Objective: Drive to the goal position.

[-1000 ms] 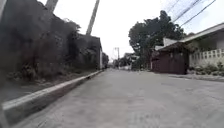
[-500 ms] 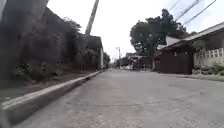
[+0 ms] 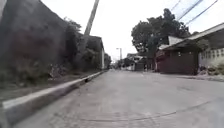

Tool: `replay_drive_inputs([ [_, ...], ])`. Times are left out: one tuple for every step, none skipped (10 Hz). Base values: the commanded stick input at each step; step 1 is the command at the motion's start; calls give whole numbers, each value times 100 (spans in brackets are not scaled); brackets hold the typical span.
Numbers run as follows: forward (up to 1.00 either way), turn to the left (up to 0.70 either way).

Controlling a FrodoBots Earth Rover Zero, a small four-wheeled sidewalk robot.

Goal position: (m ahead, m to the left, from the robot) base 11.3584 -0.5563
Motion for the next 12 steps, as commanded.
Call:
replay_drive_inputs([
  [85, 0],
  [85, 0],
  [85, 0],
  [85, 0],
  [85, 0],
  [85, 0],
  [85, -5],
  [85, -14],
  [85, -34],
  [85, -34],
  [85, -26],
  [85, -15],
])
